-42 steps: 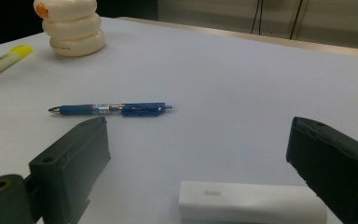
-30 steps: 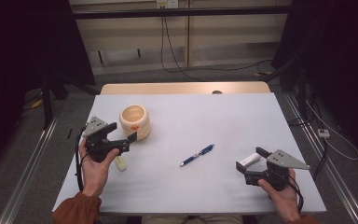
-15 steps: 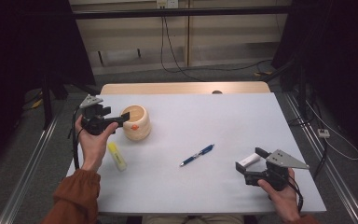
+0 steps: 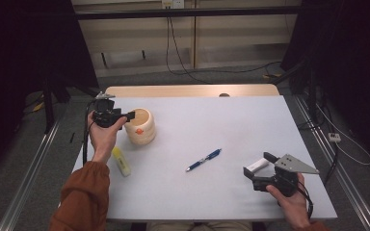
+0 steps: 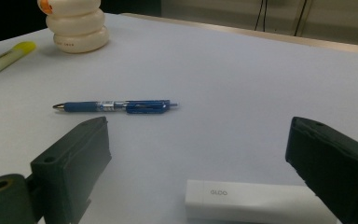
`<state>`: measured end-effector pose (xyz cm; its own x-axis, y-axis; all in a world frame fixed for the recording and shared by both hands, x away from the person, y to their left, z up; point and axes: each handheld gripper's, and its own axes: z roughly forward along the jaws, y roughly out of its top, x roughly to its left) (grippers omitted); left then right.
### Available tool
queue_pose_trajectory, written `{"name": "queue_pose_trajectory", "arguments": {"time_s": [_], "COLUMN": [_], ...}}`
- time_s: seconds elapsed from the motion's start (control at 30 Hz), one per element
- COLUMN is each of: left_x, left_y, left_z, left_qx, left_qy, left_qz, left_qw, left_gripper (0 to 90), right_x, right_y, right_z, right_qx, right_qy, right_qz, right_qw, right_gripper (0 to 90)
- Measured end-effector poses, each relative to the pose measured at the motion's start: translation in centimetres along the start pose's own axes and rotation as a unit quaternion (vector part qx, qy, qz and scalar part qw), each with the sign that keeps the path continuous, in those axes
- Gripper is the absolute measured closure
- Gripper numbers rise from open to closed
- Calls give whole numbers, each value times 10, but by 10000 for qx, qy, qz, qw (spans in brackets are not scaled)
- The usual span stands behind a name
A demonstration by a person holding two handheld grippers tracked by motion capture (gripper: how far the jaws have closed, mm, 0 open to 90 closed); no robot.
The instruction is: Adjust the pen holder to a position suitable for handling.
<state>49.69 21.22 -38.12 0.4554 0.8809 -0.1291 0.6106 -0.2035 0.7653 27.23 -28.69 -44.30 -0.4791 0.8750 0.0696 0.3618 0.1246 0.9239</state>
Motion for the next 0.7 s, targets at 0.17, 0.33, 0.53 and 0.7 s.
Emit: {"name": "queue_pose_trajectory", "arguments": {"time_s": [0.17,0.33,0.53,0.7], "left_x": [2,3,5,9], "left_y": [-1,-2,-2,-5], "left_z": [11,20,22,24], "left_qx": [130,245,305,296], "left_qy": [74,21,47,-96], "left_qz": [44,24,-30,-206], "left_qw": [9999,9997,9995,9993], "left_gripper": [447,556,706,698], "right_x": [0,-1,0,1], "right_y": [0,0,0,0], "right_z": [1,0,1,1], "right_qx": [11,5,25,9], "right_qy": [-9,-24,11,26], "right_qz": [3,14,-36,-15], "right_qw": [10000,10000,10000,10000], "right_gripper": [63,64,64,64]}}
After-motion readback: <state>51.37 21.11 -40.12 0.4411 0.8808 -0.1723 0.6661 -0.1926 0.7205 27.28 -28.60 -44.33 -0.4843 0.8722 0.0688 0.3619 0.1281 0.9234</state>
